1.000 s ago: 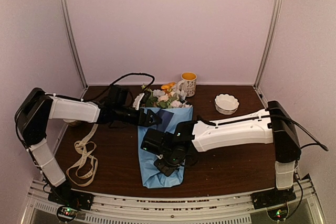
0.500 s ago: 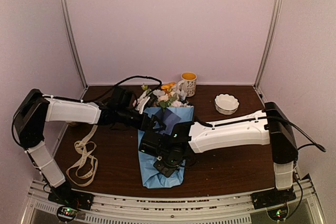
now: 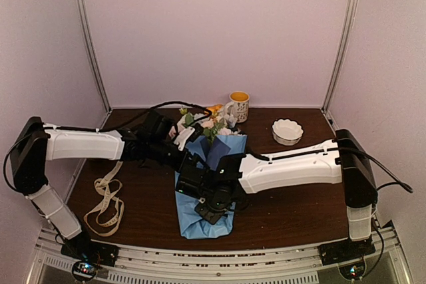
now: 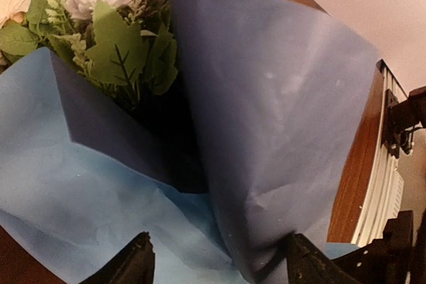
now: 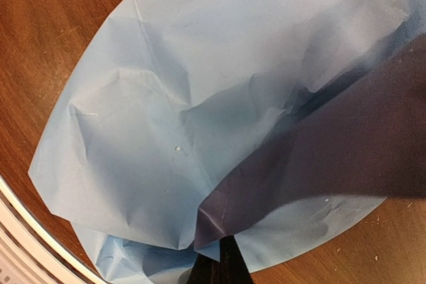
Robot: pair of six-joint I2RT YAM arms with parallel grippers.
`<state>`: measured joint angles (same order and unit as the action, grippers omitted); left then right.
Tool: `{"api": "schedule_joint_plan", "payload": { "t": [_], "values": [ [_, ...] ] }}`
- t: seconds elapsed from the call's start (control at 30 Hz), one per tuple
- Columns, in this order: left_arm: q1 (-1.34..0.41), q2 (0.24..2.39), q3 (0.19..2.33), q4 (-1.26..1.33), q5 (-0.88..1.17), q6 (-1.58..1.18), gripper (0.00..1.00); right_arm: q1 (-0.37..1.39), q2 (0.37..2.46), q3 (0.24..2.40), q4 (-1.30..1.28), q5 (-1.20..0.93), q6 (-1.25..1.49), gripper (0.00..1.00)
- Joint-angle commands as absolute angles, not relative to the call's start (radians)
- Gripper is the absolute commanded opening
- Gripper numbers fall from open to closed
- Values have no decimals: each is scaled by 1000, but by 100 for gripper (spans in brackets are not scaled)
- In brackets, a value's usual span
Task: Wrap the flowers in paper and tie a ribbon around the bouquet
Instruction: Fold the two-thirds-folded wrapping paper at the center of the board.
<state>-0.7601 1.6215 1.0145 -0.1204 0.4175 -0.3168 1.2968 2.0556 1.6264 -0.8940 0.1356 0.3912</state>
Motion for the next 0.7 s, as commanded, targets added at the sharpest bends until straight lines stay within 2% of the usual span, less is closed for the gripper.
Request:
{"api": "schedule_joint_plan", "payload": {
  "t": [0.0,0.07,0.17,0.47,0.6,0.67],
  "values": [
    [-764,1627,1062,-146,332,-284,58,1305,2075,1656,-913,163,386,0],
    [-764,1625,1060,-135,331,-285,30,1305,2073,1657,-916,165,387,0],
    [-759,1635,1054,-115,351,-288,1,1305,2073,1655,-916,167,388,0],
    [-656,1685,976,-38,380,-319,0,1307,2063,1660,-930,177,392,1],
    [-623,1722,927,33,388,-334,0,1306,2030,1676,-931,169,396,24],
    [-613,1742,900,81,399,-350,0,1305,2001,1671,-927,174,397,32]
  ]
}}
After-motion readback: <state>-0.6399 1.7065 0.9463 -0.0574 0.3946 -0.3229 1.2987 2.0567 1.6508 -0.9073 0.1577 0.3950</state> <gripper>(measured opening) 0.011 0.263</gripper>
